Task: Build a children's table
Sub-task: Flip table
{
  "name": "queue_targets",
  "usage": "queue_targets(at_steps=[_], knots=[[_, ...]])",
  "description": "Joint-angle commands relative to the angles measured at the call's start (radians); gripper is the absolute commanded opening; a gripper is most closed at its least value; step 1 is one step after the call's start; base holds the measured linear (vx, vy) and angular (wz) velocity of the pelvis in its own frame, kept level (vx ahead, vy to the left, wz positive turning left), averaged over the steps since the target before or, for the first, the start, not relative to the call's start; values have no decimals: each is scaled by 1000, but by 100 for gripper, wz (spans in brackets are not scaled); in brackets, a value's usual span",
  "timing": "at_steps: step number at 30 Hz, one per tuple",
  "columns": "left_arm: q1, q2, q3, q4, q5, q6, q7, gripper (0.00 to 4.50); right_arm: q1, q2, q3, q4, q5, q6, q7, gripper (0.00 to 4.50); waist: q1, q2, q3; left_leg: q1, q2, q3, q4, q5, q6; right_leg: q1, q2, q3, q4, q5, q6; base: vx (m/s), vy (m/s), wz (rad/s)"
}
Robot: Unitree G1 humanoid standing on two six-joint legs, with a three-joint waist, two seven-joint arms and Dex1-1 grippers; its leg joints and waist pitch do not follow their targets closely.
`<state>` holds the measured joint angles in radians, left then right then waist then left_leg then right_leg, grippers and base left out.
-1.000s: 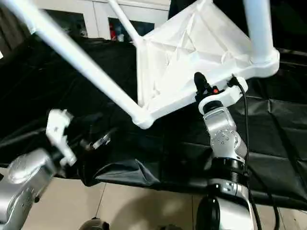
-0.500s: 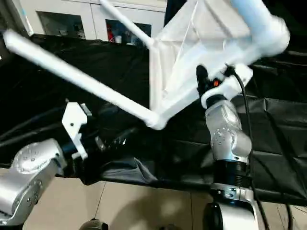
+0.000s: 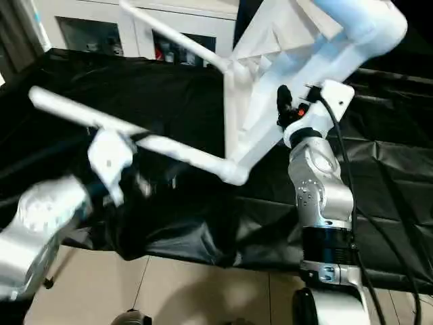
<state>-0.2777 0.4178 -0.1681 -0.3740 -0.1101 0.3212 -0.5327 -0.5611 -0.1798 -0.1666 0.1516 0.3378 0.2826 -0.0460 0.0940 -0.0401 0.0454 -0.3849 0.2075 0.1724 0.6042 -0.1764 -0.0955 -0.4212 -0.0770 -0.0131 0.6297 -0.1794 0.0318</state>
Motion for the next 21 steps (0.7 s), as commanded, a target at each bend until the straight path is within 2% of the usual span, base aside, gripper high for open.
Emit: queue_targets(at_steps=[1, 4, 8, 9, 10, 11, 12, 13, 14, 17, 18, 21], knots=[[-38, 13, -4, 9, 47, -30, 17, 450, 22, -45, 13, 3, -105, 30, -37, 195, -7, -2, -62, 20, -3, 14, -68, -210, -53, 33, -15, 16, -74, -225, -68, 0, 0, 0], [-68, 25, -10, 19, 81, -59, 24, 450, 27, -53, 34, -13, -131, 41, -51, 195, -5, 0, -61, 21, -3, 12, -70, -215, -58, 33, -16, 16, -75, -237, -63, 0, 0, 0], [-96, 32, -17, 37, 112, -85, 29, 450, 36, -68, 73, -18, -177, 43, -52, 194, -7, -2, -62, 17, -3, 8, -72, -223, -71, 36, -18, 15, -72, -235, -62, 0, 0, 0], [-106, 33, -17, 44, 122, -94, 33, 450, 37, -73, 83, -16, -192, 41, -52, 194, -8, -7, -62, 17, -2, 8, -72, -225, -73, 36, -18, 15, -72, -228, -62, 0, 0, 0], [-106, 33, -17, 44, 122, -94, 33, 450, 37, -73, 83, -16, -192, 41, -52, 194, -8, -7, -63, 17, -2, 7, -72, -223, -73, 38, -18, 15, -71, -224, -62, 0, 0, 0], [-124, 35, -16, 56, 140, -106, 41, 450, 37, -76, 93, -10, -207, 38, -52, 194, -8, -10, -62, 17, -3, 8, -71, -225, -70, 37, -18, 15, -71, -224, -62, 0, 0, 0], [-152, 38, -16, 68, 170, -116, 57, 450, 35, -72, 99, -1, -213, 35, -46, 194, -6, -8, -62, 19, -2, 8, -71, -232, -70, 35, -18, 15, -73, -233, -63, 0, 0, 0], [-180, 47, -23, 75, 204, -126, 67, 450, 34, -68, 107, 9, -216, 34, -35, 194, -6, -12, -63, 21, -2, 9, -70, -234, -68, 33, -18, 16, -73, -233, -64, 0, 0, 0], [-199, 52, -28, 80, 215, -138, 64, 450, 34, -69, 119, 19, -225, 38, -26, 194, -6, -10, -62, 22, -2, 8, -71, -239, -69, 32, -18, 15, -73, -238, -64, 0, 0, 0], [-244, 55, -36, 80, 231, -175, 50, 450, 41, -87, 174, 49, -260, 41, 19, 194, -10, -16, -61, 16, -1, 3, -75, -248, -79, 39, -22, 14, -71, -242, -64, 0, 0, 0], [-264, 55, -39, 82, 252, -197, 61, 450, 44, -92, 190, 66, -275, 33, 28, 250, -12, -19, -63, 15, -1, 3, -73, -249, -78, 39, -23, 14, -71, -238, -64, 0, 0, 0], [-281, 59, -43, 84, 271, -217, 67, 450, 47, -94, 199, 82, -283, 28, 32, 275, -12, -19, -63, 15, -2, 4, -72, -234, -79, 40, -22, 14, -70, -224, -66, 0, 0, 0]])
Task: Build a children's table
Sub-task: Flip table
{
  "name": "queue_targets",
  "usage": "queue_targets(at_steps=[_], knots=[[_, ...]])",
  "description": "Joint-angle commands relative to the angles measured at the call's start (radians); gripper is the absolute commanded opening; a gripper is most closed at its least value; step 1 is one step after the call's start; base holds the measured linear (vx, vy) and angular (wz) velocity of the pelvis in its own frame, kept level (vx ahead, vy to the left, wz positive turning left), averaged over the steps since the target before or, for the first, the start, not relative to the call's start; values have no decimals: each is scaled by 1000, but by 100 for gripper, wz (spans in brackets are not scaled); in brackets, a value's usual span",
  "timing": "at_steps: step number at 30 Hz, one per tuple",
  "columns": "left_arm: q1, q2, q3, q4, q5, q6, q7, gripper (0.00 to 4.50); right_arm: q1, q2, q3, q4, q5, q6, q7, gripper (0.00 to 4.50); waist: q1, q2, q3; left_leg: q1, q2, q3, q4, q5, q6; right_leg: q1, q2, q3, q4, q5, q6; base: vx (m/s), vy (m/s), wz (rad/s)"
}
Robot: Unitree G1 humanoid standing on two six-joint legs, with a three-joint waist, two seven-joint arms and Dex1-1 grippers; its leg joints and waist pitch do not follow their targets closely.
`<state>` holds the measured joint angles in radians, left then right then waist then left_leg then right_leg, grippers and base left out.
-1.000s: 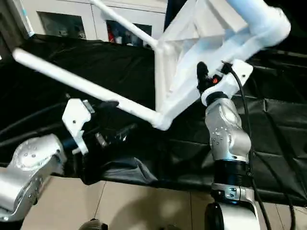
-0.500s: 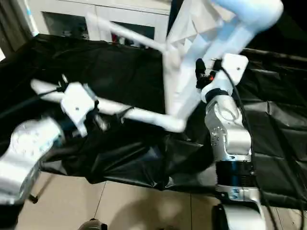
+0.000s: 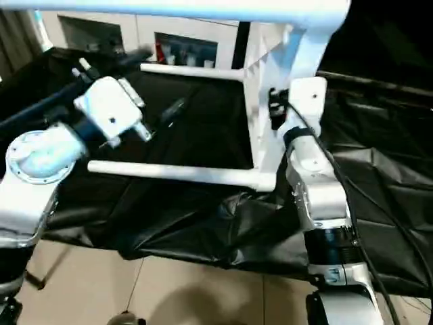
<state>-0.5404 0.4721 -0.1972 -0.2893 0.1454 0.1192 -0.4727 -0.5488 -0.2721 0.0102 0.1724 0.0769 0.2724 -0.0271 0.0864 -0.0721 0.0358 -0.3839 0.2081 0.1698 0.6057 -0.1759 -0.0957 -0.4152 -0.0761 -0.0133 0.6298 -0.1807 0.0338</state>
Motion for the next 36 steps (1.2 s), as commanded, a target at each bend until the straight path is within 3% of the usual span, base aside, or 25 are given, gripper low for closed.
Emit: queue_targets(at_steps=[1, 5, 8, 12, 18, 19, 24, 27, 36], knots=[[-33, 9, -14, 4, 40, -37, 21, 450, 33, -3, 29, 74, -32, 44, 9, 284, -5, 14, -55, 14, -2, 7, -74, -241, -79, 34, -23, 14, -70, -226, -70, 0, 0, 0], [-69, 21, -1, 12, 98, -80, 69, 450, 31, -2, 33, 100, -48, 47, 1, 300, -4, 7, -57, 12, -1, 6, -71, -241, -71, 35, -23, 13, -71, -215, -83, 0, 0, 0], [-118, 36, 17, 37, 155, -119, 112, 450, 30, 0, 32, 134, -57, 36, 6, 300, -2, 9, -59, 12, -1, 7, -68, -192, -68, 38, -23, 13, -60, -151, -97, 0, 0, 0], [-167, 40, 29, 80, 207, -143, 161, 450, 25, 2, 31, 170, -66, 20, 10, 300, -1, 9, -59, 13, -1, 8, -66, -184, -68, 38, -24, 13, -59, -135, -106, 0, 0, 0], [-225, 65, 24, 158, 321, -138, 251, 450, 15, 7, 26, 194, -69, 0, 8, 300, 0, 11, -58, 14, -1, 5, -68, -209, -72, 37, -25, 12, -62, -168, -102, 0, 0, 0], [-236, 73, 24, 181, 352, -127, 270, 450, 14, 9, 25, 195, -68, -9, 12, 284, 0, 20, -58, 14, -1, 4, -68, -212, -75, 35, -25, 12, -61, -166, -105, 0, 0, 0], [-267, 80, 33, 283, 411, -99, 322, 450, 19, 19, 23, 185, -62, -37, 33, 240, 0, 16, -59, 15, -3, 4, -68, -217, -73, 35, -26, 12, -61, -161, -114, 0, 0, 0], [-287, 68, 49, 323, 391, -98, 326, 432, 22, 22, 24, 184, -64, -50, 33, 226, 2, 24, -61, 15, -3, 3, -68, -205, -72, 37, -25, 12, -58, -126, -130, 0, 0, 0], [-289, 17, 63, 324, 326, -78, 300, 367, 23, 17, 19, 174, -69, -68, 39, 216, 4, 23, -59, 14, -3, 5, -67, -189, -59, 42, -26, 12, -56, -92, -154, 0, 0, 0]])
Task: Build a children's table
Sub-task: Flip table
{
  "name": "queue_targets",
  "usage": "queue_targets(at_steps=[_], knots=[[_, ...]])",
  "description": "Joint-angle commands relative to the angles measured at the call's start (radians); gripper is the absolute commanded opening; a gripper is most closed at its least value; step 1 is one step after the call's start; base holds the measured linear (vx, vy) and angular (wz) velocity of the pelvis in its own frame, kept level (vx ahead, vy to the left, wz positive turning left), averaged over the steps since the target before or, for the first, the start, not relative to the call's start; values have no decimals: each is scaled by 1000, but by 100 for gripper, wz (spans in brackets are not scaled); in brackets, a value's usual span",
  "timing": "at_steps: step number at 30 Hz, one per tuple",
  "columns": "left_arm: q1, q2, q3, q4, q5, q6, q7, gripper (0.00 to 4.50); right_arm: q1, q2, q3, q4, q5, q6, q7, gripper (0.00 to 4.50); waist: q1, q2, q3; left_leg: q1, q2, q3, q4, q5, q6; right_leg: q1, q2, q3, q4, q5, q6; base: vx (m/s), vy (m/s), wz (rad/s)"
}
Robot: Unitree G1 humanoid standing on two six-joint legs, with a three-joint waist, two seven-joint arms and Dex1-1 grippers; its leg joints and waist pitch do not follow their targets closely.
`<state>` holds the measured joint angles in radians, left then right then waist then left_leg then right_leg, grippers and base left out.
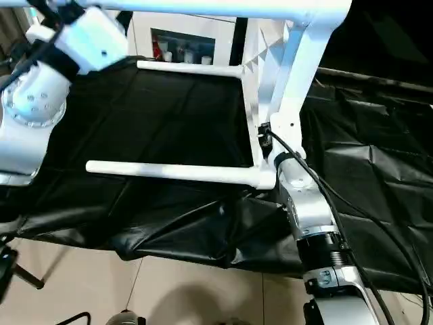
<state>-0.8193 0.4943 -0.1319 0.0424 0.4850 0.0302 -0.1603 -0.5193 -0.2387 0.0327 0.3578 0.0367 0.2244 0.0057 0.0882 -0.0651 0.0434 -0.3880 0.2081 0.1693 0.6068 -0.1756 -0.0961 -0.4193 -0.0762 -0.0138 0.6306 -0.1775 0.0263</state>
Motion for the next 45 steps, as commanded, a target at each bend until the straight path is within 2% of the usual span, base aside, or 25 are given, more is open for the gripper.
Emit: queue_targets(at_steps=[1, 3, 9, 11, 12, 13, 15, 17, 18, 21, 23, 24, 26, 27, 28, 31, 32, 34, 35, 37, 39, 41, 42, 43, 45], knots=[[-10, -5, -3, -8, -13, 11, -12, 344, -6, -17, -4, -11, -29, -20, 6, 216, 1, 16, -67, 18, -3, 5, -69, -192, -58, 46, -26, 12, -58, -99, -145, 0, 0, 0], [15, -42, -3, -33, -45, 35, -27, 331, -8, -22, -12, -20, -30, -24, 8, 216, 0, 20, -66, 20, -2, 6, -69, -208, -61, 44, -26, 13, -61, -117, -144, 0, 0, 0], [32, -65, 33, -28, -71, 74, -9, 306, -17, -43, -9, -39, -37, -40, 24, 212, 3, 15, -64, 16, -4, 7, -68, -204, -42, 45, -28, 14, -65, -160, -135, 0, 0, 0], [36, -78, 83, -34, -103, 111, -1, 302, -26, -78, -9, -63, -49, -48, 54, 211, 3, 18, -64, 14, -4, 8, -67, -186, -37, 46, -27, 14, -64, -153, -135, 0, 0, 0], [39, -88, 104, -39, -124, 131, -3, 301, -36, -96, -18, -75, -46, -44, 69, 211, 2, 7, -64, 12, -4, 9, -66, -178, -32, 48, -26, 13, -64, -150, -134, 0, 0, 0], [41, -95, 117, -42, -137, 144, -4, 300, -43, -108, -24, -83, -42, -41, 79, 211, 6, 11, -65, 12, -4, 9, -65, -155, -24, 50, -28, 14, -60, -129, -138, 0, 0, 0], [46, -115, 143, -50, -167, 169, -3, 299, -53, -124, -33, -92, -36, -36, 92, 211, 5, 11, -65, 10, -6, 12, -62, -131, -10, 51, -28, 14, -58, -108, -144, 0, 0, 0], [55, -143, 192, -65, -209, 210, 14, 299, -88, -181, -43, -98, -38, -36, 133, 208, 4, 5, -64, 8, -7, 15, -60, -115, 5, 52, -26, 15, -60, -103, -147, 0, 0, 0], [63, -166, 233, -77, -244, 241, 29, 299, -124, -241, -47, -100, -43, -36, 182, 207, 6, 6, -64, 8, -7, 15, -59, -114, 13, 55, -27, 15, -59, -111, -151, 0, 0, 0], [69, -194, 273, -85, -279, 271, 47, 299, -157, -294, -49, -99, -47, -32, 226, 206, 12, 3, -61, 8, -8, 19, -55, -117, 41, 52, -27, 15, -64, -143, -153, 0, 0, 0], [86, -237, 330, -96, -328, 316, 63, 299, -203, -370, -48, -105, -55, -25, 290, 202, 15, 5, -60, 10, -7, 20, -55, -128, 43, 49, -28, 14, -67, -178, -147, 0, 0, 0], [99, -255, 348, -101, -343, 339, 63, 298, -226, -401, -48, -109, -57, -19, 317, 201, 15, -1, -59, 12, -5, 19, -55, -137, 46, 49, -26, 13, -69, -197, -147, 0, 0, 0], [114, -272, 365, -108, -355, 366, 59, 297, -250, -433, -45, -114, -61, -11, 345, 199, 20, 3, -58, 15, -3, 19, -55, -159, 48, 44, -27, 12, -73, -227, -142, 0, 0, 0], [127, -282, 369, -113, -359, 381, 56, 297, -266, -453, -40, -114, -68, -11, 363, 197, 17, -5, -57, 16, -1, 20, -56, -177, 45, 41, -26, 12, -77, -249, -137, 0, 0, 0], [166, -304, 371, -126, -366, 415, 46, 295, -299, -493, -17, -116, -85, -14, 403, 196, 22, 0, -57, 20, 0, 19, -58, -193, 39, 36, -27, 12, -79, -268, -129, 0, 0, 0], [213, -328, 369, -139, -376, 463, 36, 289, -333, -525, 7, -126, -95, -5, 451, 195, 14, -16, -53, 22, 3, 17, -59, -244, 29, 31, -23, 9, -85, -306, -117, 0, 0, 0], [226, -332, 366, -142, -377, 473, 34, 289, -341, -532, 14, -131, -95, 0, 467, 195, 15, -14, -51, 24, 2, 16, -60, -261, 26, 30, -24, 8, -86, -329, -113, 0, 0, 0], [269, -349, 355, -151, -381, 494, 38, 279, -371, -553, 44, -133, -118, -6, 510, 194, 11, -27, -52, 23, 4, 15, -61, -285, 23, 27, -26, 7, -92, -383, -85, 0, 0, 0], [276, -353, 354, -153, -382, 497, 39, 276, -376, -556, 49, -132, -122, -8, 516, 194, 11, -24, -50, 23, 4, 13, -62, -299, 19, 25, -26, 6, -93, -400, -80, 0, 0, 0], [310, -376, 347, -159, -394, 514, 46, 269, -410, -570, 65, -121, -137, -21, 553, 194, 6, -34, -50, 25, 4, 11, -62, -342, 9, 19, -26, 3, -102, -460, -50, 0, 0, 0], [336, -387, 335, -161, -399, 520, 45, 259, -446, -580, 76, -105, -151, -35, 573, 193, 1, -33, -50, 28, 3, 5, -63, -398, -8, 10, -25, 0, -109, -517, -26, 0, 0, 0], [357, -389, 318, -158, -396, 512, 41, 248, -477, -587, 83, -91, -156, -47, 589, 191, -5, -35, -51, 29, 2, 0, -63, -436, -18, 7, -24, -5, -113, -537, -19, 0, 0, 0], [366, -392, 309, -158, -396, 507, 40, 243, -491, -591, 84, -84, -156, -52, 597, 190, -9, -36, -50, 37, 2, -3, -62, -482, -26, -1, -22, -9, -119, -553, -15, 0, 0, 0], [366, -392, 309, -158, -396, 507, 40, 237, -491, -591, 84, -84, -156, -52, 597, 190, -13, -37, -51, 38, 3, -5, -63, -497, -28, -1, -21, -11, -120, -548, -15, 0, 0, 0], [371, -396, 301, -164, -396, 505, 41, 230, -514, -595, 87, -69, -152, -72, 624, 190, -19, -34, -55, 37, 10, -13, -73, -510, -33, 7, -22, -17, -117, -453, -40, 0, 0, 0]])
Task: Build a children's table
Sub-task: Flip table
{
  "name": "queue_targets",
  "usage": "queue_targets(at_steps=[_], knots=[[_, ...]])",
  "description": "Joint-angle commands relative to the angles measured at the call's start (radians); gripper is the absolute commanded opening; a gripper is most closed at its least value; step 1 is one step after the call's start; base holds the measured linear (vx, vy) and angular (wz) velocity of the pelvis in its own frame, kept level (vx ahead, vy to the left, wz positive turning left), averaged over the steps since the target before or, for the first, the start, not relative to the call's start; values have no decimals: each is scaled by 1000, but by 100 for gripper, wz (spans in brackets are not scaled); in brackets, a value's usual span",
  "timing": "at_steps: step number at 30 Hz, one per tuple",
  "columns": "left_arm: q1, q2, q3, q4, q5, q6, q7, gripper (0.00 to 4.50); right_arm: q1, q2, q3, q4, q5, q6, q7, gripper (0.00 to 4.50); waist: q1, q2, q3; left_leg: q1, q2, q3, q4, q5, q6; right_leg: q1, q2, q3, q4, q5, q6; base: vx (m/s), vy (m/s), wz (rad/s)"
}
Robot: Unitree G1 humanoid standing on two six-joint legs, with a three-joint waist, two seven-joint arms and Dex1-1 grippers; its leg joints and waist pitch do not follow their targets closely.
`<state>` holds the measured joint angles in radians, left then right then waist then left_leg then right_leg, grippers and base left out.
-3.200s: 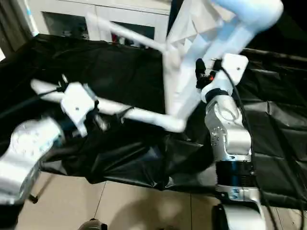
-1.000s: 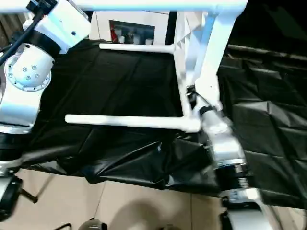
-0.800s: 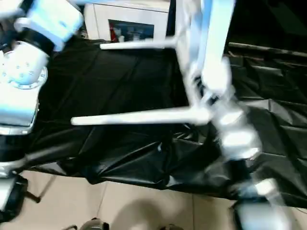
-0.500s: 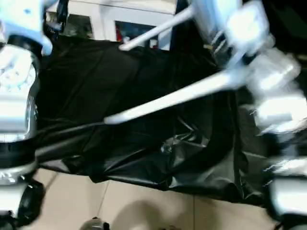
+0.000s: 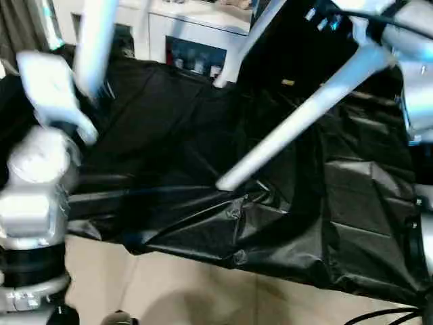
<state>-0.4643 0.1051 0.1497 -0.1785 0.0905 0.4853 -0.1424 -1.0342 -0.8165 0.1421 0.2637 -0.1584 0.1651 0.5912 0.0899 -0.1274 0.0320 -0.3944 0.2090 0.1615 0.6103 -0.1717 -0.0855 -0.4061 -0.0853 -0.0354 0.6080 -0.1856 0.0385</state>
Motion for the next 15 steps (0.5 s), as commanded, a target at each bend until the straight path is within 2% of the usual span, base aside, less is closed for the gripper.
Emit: queue_targets(at_steps=[1, 3, 4, 5, 7, 11, 12, 14, 15], knots=[[17, -7, 18, 56, -1, 51, 25, 224, -3, -13, -25, 25, 59, -14, 61, 190, -19, 28, -45, 38, 12, -8, -81, -503, -47, 3, -16, 3, -88, -388, -68, 0, 0, 0], [15, 4, 9, 56, 10, 38, 30, 208, 3, -11, -20, 17, 72, -24, 105, 190, -17, 21, -45, 34, 12, -5, -80, -469, -45, 7, -18, 4, -81, -326, -84, 0, 0, 0], [15, 7, 5, 54, 12, 37, 31, 206, 6, -11, -21, 17, 69, -29, 110, 245, -16, 20, -46, 34, 12, -5, -80, -460, -43, 7, -19, 5, -80, -315, -87, 0, 0, 0], [13, 12, 3, 56, 14, 32, 30, 203, 9, -5, -23, 16, 71, -34, 111, 259, -15, 20, -45, 32, 13, -4, -80, -447, -43, 8, -21, 6, -77, -301, -94, 0, 0, 0], [4, 33, -8, 57, 22, 20, 23, 198, 16, 3, -22, 17, 80, -49, 121, 265, -16, 18, -45, 25, 11, -4, -78, -435, -42, 12, -23, 7, -73, -302, -95, 0, 0, 0], [1, 44, -13, 55, 21, 17, 23, 187, 15, 10, -30, 22, 79, -67, 122, 303, -14, 18, -48, 26, 13, -1, -76, -419, -40, 16, -26, 8, -70, -288, -105, 0, 0, 0], [1, 47, -16, 52, 20, 20, 23, 185, 14, 11, -34, 24, 78, -77, 121, 309, -17, 17, -48, 19, 11, -3, -76, -408, -38, 20, -27, 7, -69, -297, -100, 0, 0, 0], [-1, 52, -22, 49, 18, 22, 25, 178, 6, 20, -53, 29, 88, -117, 116, 335, -18, 15, -53, 11, 11, -2, -74, -340, -34, 26, -29, 9, -61, -247, -107, 0, 0, 0], [-2, 54, -24, 50, 17, 21, 27, 173, 6, 28, -62, 22, 102, -136, 120, 343, -20, 19, -53, 10, 12, -2, -74, -309, -33, 28, -29, 9, -57, -209, -120, 0, 0, 0]])
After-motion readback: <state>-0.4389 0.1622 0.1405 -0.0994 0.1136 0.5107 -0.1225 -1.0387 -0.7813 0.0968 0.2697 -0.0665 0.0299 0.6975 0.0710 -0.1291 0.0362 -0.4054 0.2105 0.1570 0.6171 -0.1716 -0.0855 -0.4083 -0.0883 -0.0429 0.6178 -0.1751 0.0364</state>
